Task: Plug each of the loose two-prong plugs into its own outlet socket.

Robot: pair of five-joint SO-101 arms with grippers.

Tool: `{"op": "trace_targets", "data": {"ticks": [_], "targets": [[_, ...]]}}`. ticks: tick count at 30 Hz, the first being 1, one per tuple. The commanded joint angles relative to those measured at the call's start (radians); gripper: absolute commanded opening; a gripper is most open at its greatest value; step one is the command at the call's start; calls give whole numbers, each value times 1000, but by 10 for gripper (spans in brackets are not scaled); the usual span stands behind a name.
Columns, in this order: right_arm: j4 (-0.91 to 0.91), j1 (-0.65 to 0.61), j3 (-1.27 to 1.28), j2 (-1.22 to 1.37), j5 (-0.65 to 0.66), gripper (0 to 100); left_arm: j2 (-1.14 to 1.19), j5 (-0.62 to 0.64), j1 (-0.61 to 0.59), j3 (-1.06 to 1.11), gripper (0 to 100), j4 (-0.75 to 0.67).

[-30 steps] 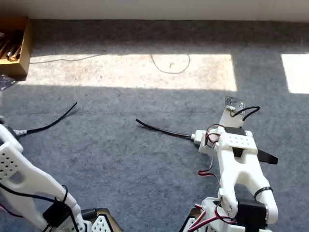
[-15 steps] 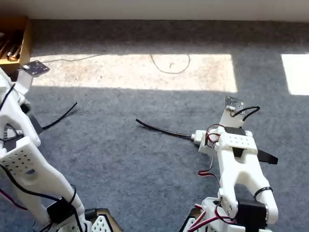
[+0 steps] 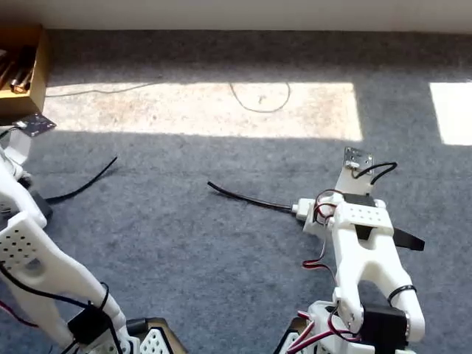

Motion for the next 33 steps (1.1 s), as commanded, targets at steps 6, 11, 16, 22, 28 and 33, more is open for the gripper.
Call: {"op": "trace_targets", "data": {"ticks": [6,11,16,22,28,33], "targets": [[-5,-8,-2,-28,-6,878,-12,-49,13,-8,11,0],[-5,-8,-2,-28,-6,878,-12,-40,38,-171,4,161],[2,12,-4,-38,-6,878,-13,112,137,-395,4,334],[282,185,-156,-59,123,878,-163,285,354,-306,4,336],[394,360,-232,-302,264,878,-553,460,782,41,4,333],[390,481,-47,-561,405,878,-802,598,1181,289,4,302]]}}
